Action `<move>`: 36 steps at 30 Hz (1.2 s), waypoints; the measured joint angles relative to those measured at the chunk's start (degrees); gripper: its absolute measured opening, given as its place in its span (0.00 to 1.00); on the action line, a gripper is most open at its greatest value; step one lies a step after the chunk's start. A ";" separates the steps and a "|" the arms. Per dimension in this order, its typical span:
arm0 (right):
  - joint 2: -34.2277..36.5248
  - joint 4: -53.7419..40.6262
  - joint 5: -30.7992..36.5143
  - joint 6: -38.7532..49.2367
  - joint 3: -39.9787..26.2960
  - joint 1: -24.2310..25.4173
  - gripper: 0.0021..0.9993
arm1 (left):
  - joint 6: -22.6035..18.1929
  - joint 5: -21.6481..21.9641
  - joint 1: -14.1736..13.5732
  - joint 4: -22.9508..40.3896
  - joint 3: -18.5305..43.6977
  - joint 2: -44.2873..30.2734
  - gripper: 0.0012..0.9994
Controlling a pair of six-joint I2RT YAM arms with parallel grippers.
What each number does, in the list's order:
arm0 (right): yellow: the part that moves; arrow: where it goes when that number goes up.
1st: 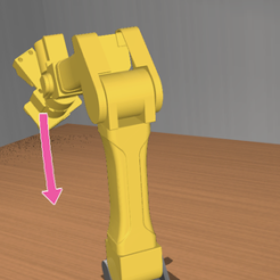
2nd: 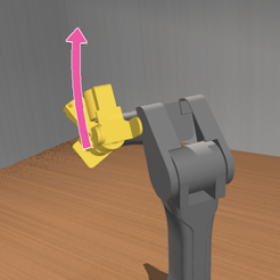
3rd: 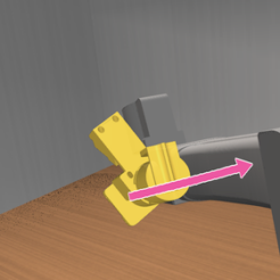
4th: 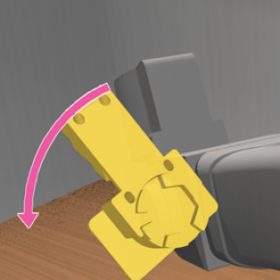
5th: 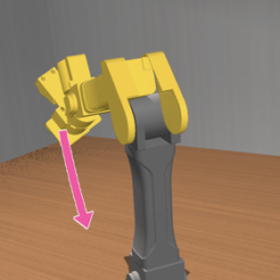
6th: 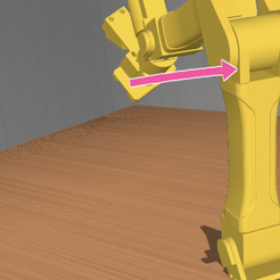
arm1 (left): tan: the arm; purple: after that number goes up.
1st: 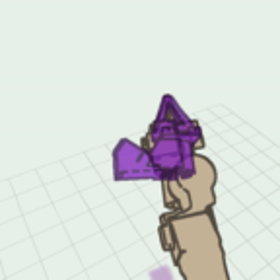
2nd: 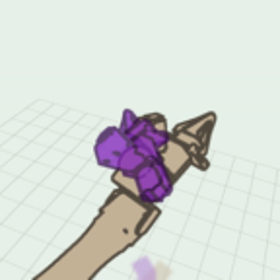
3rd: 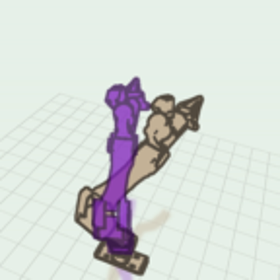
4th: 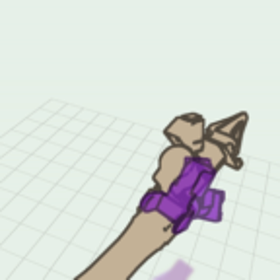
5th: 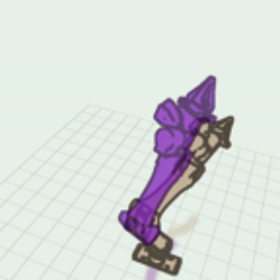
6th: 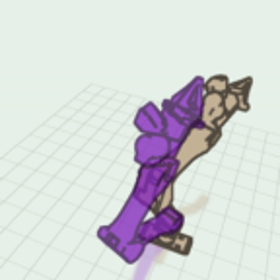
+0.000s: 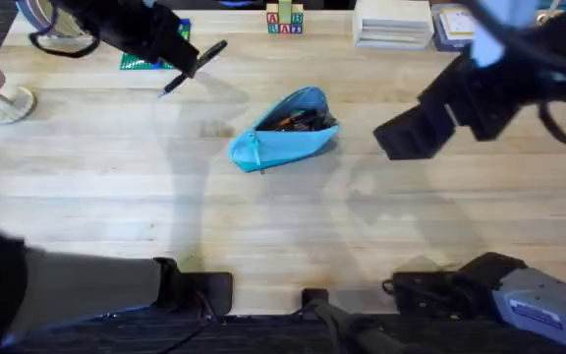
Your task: Unzip the bag, pick up the pens from the table one at a time and place them inside, then zip the bag closed.
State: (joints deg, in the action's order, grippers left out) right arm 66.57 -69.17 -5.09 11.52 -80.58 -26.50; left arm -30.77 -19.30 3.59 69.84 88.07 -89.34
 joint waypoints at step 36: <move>-11.00 -9.10 -0.01 -0.47 0.00 0.00 1.00 | 9.32 -0.42 -25.95 -0.44 0.59 5.98 0.04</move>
State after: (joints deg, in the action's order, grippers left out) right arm 55.57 -78.26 -5.10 11.04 -80.58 -26.50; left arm -21.46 -19.73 -22.36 69.40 88.66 -83.36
